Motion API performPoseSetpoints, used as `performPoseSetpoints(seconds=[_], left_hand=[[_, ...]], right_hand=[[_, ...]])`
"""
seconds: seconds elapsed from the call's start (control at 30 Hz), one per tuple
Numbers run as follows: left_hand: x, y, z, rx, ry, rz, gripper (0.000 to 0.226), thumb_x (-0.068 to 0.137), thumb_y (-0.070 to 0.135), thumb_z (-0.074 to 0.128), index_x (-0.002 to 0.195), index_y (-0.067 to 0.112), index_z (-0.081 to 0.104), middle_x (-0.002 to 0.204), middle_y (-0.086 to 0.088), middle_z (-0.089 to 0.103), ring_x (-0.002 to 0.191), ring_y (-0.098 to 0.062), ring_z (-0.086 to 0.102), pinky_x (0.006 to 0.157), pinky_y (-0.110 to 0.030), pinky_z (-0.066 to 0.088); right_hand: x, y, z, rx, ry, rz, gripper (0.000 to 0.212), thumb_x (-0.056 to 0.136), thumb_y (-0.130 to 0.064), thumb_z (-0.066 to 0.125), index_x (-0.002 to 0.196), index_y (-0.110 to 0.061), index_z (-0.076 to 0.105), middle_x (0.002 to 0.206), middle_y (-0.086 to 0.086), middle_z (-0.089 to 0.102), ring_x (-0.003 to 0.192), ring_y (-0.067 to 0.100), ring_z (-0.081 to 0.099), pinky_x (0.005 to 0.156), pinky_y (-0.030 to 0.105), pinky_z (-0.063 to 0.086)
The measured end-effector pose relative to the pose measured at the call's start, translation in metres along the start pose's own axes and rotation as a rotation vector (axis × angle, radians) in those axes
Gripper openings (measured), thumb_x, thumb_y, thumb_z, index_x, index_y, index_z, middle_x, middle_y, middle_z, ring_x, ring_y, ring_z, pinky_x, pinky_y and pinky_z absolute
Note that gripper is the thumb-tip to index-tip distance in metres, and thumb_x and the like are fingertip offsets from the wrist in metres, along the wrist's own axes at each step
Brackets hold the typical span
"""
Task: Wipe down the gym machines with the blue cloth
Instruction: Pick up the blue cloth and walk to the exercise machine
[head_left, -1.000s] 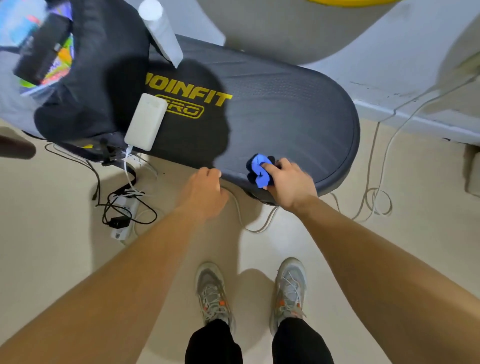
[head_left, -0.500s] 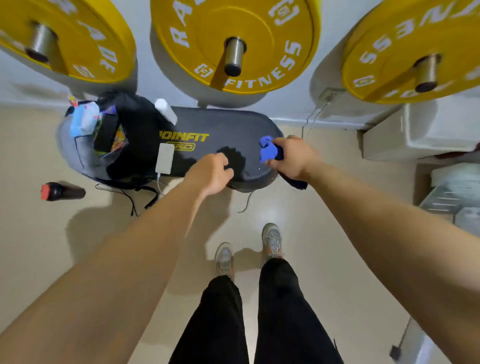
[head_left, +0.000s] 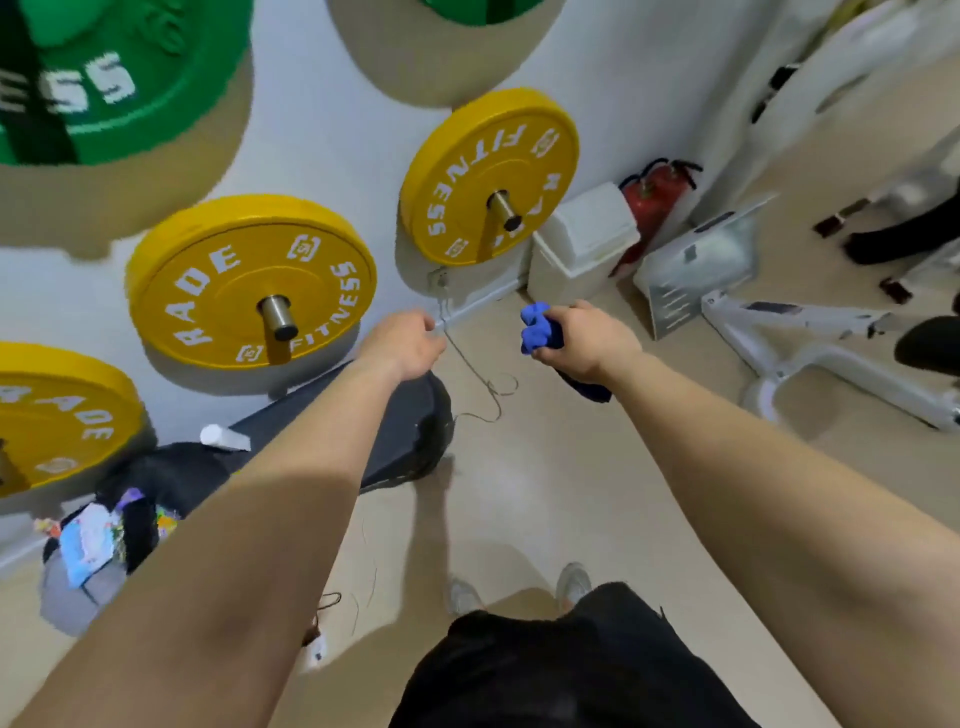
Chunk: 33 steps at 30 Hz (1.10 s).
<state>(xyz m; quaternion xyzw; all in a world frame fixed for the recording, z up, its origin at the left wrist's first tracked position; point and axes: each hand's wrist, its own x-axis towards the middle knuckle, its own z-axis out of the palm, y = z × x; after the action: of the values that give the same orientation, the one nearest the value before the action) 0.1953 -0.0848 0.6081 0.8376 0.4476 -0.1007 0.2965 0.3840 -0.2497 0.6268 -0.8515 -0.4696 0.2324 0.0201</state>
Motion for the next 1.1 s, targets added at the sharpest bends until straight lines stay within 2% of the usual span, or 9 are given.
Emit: performPoseSetpoints(seconds=[0.1,0.2,0.33,0.43,0.63,0.8,0.9,1.03,1.1], left_hand=[[0.01,0.058,0.009,0.081,-0.044,0.092,0.044,0.09,0.038,0.054,0.131,0.02,0.056,0.134,-0.007,0.059,0.119,-0.03,0.055,0.097,-0.039,0.046],[0.018,0.118,0.028,0.166,-0.095,0.19,0.049,0.092,0.037,0.054,0.137,0.019,0.052,0.139,-0.007,0.055,0.125,-0.031,0.051,0.101,-0.04,0.045],[0.03,0.2,0.058,0.257,-0.152,0.299,0.051,0.093,0.037,0.054,0.14,0.018,0.049,0.142,-0.007,0.053,0.128,-0.029,0.05,0.104,-0.038,0.043],[0.039,0.264,0.079,0.316,-0.195,0.357,0.052,0.094,0.035,0.054,0.141,0.014,0.048,0.14,-0.011,0.053,0.125,-0.03,0.052,0.1,-0.037,0.044],[0.069,0.38,0.116,0.393,-0.221,0.392,0.053,0.091,0.037,0.052,0.14,0.015,0.048,0.138,-0.01,0.054,0.123,-0.029,0.054,0.102,-0.038,0.045],[0.097,0.473,0.145,0.358,-0.246,0.446,0.05,0.094,0.038,0.051,0.139,0.018,0.049,0.14,-0.006,0.053,0.124,-0.027,0.052,0.102,-0.036,0.043],[0.116,0.516,0.156,0.307,-0.271,0.453,0.047,0.093,0.038,0.053,0.136,0.019,0.051,0.139,-0.003,0.054,0.118,-0.026,0.056,0.097,-0.036,0.046],[0.155,0.563,0.167,0.345,-0.292,0.479,0.042,0.095,0.031,0.054,0.133,0.015,0.054,0.134,-0.006,0.057,0.119,-0.025,0.054,0.093,-0.032,0.041],[0.18,0.585,0.174,0.383,-0.309,0.505,0.043,0.096,0.031,0.053,0.135,0.012,0.053,0.134,-0.009,0.057,0.121,-0.027,0.053,0.097,-0.033,0.042]], right_hand=[[-0.019,0.048,-0.021,0.039,0.041,0.095,0.032,0.085,-0.051,0.061,0.106,-0.028,0.054,0.102,0.003,0.051,0.101,0.026,0.056,0.081,0.039,0.049],[-0.036,0.099,-0.035,0.054,0.064,0.173,0.032,0.086,-0.049,0.062,0.107,-0.026,0.055,0.101,0.001,0.047,0.099,0.024,0.055,0.076,0.035,0.044],[-0.051,0.172,-0.049,0.067,0.076,0.261,0.032,0.086,-0.052,0.062,0.105,-0.027,0.054,0.105,0.002,0.048,0.096,0.027,0.056,0.082,0.041,0.051],[-0.058,0.234,-0.06,0.075,0.083,0.306,0.028,0.086,-0.052,0.063,0.097,-0.03,0.051,0.105,0.004,0.051,0.094,0.027,0.057,0.077,0.039,0.051],[-0.056,0.36,-0.095,0.123,0.107,0.369,0.036,0.087,-0.051,0.063,0.111,-0.025,0.057,0.108,0.004,0.058,0.096,0.027,0.057,0.076,0.036,0.045],[-0.059,0.456,-0.121,0.148,0.112,0.438,0.033,0.088,-0.05,0.062,0.106,-0.022,0.057,0.105,0.005,0.058,0.092,0.026,0.055,0.084,0.042,0.051],[-0.06,0.503,-0.129,0.187,0.108,0.504,0.039,0.089,-0.051,0.062,0.113,-0.02,0.057,0.108,0.004,0.051,0.095,0.025,0.055,0.086,0.042,0.05],[-0.045,0.553,-0.13,0.222,0.098,0.569,0.048,0.089,-0.051,0.062,0.125,-0.022,0.052,0.121,0.005,0.053,0.104,0.026,0.056,0.093,0.046,0.05],[-0.032,0.574,-0.13,0.221,0.088,0.593,0.047,0.089,-0.052,0.062,0.124,-0.021,0.053,0.118,0.005,0.054,0.102,0.025,0.056,0.092,0.045,0.051]])
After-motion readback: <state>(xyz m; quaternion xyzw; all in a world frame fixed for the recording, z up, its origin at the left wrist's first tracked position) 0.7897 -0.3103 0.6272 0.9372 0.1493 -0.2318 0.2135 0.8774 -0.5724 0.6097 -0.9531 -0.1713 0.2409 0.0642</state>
